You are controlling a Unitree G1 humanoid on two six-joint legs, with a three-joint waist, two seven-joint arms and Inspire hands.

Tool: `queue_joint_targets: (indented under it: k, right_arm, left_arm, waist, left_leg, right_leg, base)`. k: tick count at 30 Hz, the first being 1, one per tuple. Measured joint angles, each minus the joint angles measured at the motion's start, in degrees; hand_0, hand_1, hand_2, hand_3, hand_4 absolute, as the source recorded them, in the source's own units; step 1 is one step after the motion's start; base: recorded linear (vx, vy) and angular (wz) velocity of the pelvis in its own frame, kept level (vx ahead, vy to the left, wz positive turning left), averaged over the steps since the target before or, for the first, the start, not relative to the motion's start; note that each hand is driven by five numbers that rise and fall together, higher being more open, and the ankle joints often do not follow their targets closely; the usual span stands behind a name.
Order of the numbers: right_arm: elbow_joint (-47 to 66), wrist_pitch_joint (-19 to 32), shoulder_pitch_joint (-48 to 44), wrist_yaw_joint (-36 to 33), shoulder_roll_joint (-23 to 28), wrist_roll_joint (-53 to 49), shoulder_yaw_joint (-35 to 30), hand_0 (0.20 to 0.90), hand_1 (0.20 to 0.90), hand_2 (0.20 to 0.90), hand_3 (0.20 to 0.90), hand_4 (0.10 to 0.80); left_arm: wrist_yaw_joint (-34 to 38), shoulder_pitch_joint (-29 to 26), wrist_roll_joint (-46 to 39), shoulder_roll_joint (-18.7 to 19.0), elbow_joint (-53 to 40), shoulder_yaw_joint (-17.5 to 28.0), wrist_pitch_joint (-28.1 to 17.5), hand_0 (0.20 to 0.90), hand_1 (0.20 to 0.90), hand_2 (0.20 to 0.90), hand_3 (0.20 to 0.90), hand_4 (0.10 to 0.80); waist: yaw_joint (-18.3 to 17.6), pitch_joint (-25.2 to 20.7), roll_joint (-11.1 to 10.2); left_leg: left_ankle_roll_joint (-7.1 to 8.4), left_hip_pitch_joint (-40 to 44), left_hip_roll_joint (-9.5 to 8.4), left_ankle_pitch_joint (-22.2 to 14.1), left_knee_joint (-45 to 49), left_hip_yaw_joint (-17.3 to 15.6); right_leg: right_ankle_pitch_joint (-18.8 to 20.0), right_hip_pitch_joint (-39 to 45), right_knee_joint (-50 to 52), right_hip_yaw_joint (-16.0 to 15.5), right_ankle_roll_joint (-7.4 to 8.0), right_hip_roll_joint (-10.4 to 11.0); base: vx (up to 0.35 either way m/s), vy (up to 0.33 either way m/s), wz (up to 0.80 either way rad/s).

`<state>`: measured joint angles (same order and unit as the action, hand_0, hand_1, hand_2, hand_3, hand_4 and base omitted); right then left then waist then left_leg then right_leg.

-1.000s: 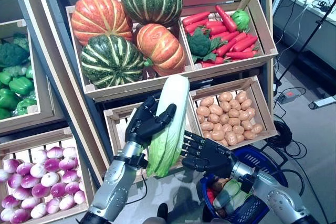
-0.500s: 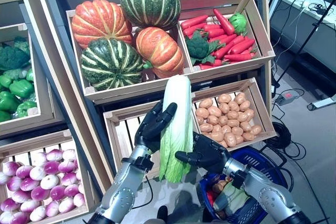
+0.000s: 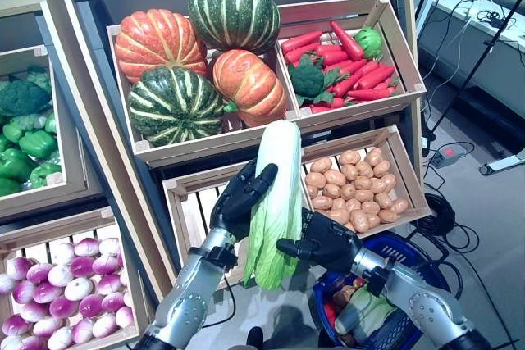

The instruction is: Put vegetables into the basket

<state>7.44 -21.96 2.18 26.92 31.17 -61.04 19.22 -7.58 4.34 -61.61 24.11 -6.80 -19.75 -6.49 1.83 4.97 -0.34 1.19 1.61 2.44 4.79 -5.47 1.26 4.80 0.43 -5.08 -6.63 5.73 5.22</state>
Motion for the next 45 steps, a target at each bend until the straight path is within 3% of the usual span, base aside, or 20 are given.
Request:
queue_joint_targets:
  k: [2,4,6,24,25,26,32,34,40,45]
  right_arm:
    - [-0.07,-2.53,-0.71,1.95,1.41,1.52,0.26,0.585,0.585,0.585,0.585,0.59]
    - [-0.45,-3.88,-0.8,2.35,1.63,2.65,0.25,0.54,0.54,0.54,0.54,0.56]
    - [-0.46,-4.89,-0.81,2.49,2.68,2.6,0.25,0.3,0.3,0.3,0.3,0.4]
    - [-1.12,-5.17,-0.81,2.55,2.62,2.18,0.14,0.3,0.3,0.3,0.3,0.4]
    - [-1.18,-5.15,-0.81,2.55,2.6,2.18,0.14,0.3,0.3,0.3,0.3,0.4]
    - [-1.3,-5.11,-0.81,2.55,2.59,2.18,0.12,0.3,0.3,0.3,0.3,0.4]
    - [-2.64,-4.91,-0.68,2.5,4.44,2.21,-0.96,0.3,0.3,0.3,0.3,0.4]
    - [-2.63,-5.27,0.7,1.74,6.43,2.43,-1.01,0.3,0.3,0.3,0.3,0.4]
    - [-2.68,-5.27,7.4,0.35,6.96,2.41,-5.76,0.3,0.3,0.3,0.3,0.4]
    - [-2.85,-5.12,9.63,-4.02,6.72,2.49,-11.68,0.3,0.3,0.3,0.3,0.4]
  left_arm:
    - [-1.51,0.34,0.42,0.84,0.0,-0.32,0.01,0.3,0.3,0.3,0.3,0.4]
    - [-2.9,0.36,0.78,1.18,-0.01,-1.23,0.01,0.3,0.3,0.3,0.3,0.4]
    - [-3.07,0.42,1.83,1.76,-0.01,-2.01,0.02,0.3,0.3,0.3,0.3,0.4]
    - [-3.02,0.43,2.6,1.49,-0.01,-2.43,-0.82,0.3,0.3,0.3,0.3,0.4]
    - [-2.88,0.43,3.43,1.5,-0.01,-2.43,-1.14,0.545,0.545,0.545,0.545,0.563]
    - [-2.78,0.42,4.53,1.52,-0.03,-2.43,-1.45,0.9,0.9,0.9,0.9,0.8]
    - [1.4,0.41,17.26,4.56,-2.22,-1.6,-3.73,0.9,0.9,0.9,0.9,0.8]
    - [3.46,0.31,26.33,6.49,-3.3,2.42,-6.17,0.9,0.9,0.9,0.9,0.8]
    - [6.8,0.4,39.58,12.7,-4.1,14.91,-7.91,0.9,0.9,0.9,0.9,0.8]
    - [10.71,1.96,51.82,15.06,-3.82,18.69,-8.43,0.9,0.9,0.9,0.9,0.8]
  waist:
    - [0.02,0.0,0.0]
    - [0.09,-0.09,0.04]
    - [0.32,-0.53,0.13]
    - [0.43,-1.14,0.21]
    - [0.43,-1.14,0.2]
    - [0.43,-1.15,0.18]
    - [0.49,-1.25,0.03]
    - [0.55,-1.25,0.02]
    - [0.55,-1.25,0.02]
    - [0.29,-1.25,0.03]
  left_leg:
    - [0.0,0.0,0.0,0.0,0.01,0.0]
    - [0.0,0.0,0.0,0.0,0.0,0.0]
    - [0.0,0.01,0.0,0.0,0.0,0.02]
    - [0.0,0.01,0.0,0.0,0.0,0.05]
    - [-0.01,0.01,0.0,0.0,0.0,0.05]
    - [-0.01,0.01,0.0,0.0,0.0,0.05]
    - [-0.01,0.0,0.01,-0.01,-0.01,0.07]
    - [-0.02,-0.06,0.05,-0.02,-0.01,0.12]
    - [0.01,-0.42,0.1,-0.07,-0.01,0.17]
    - [0.01,-0.7,0.13,-0.08,-0.01,0.15]
  right_leg:
    - [0.02,0.0,0.0,0.0,-0.03,-0.01]
    - [0.02,0.01,0.0,0.0,-0.03,0.0]
    - [0.01,0.01,0.0,-0.02,-0.01,-0.01]
    - [-0.04,-0.04,0.0,0.11,0.06,-0.02]
    - [-0.04,-0.03,0.0,0.12,0.06,-0.02]
    - [-0.04,-0.03,0.0,0.12,0.06,-0.02]
    - [-0.05,-0.03,0.0,0.12,0.06,-0.01]
    - [-0.07,-0.04,0.0,0.1,0.05,-0.04]
    - [-0.12,-0.35,0.0,0.06,-0.03,-0.06]
    - [-0.12,-0.73,-0.01,0.13,-0.03,-0.09]
  base:
    - [0.0,0.0,0.0]
    - [0.0,0.0,0.0]
    - [0.0,0.0,0.0]
    - [0.0,0.0,0.0]
    - [0.0,0.0,0.0]
    - [0.0,0.0,0.0]
    - [0.0,0.0,0.0]
    - [0.0,0.0,0.0]
    - [0.0,0.0,0.0]
    - [0.0,-0.006,0.0]
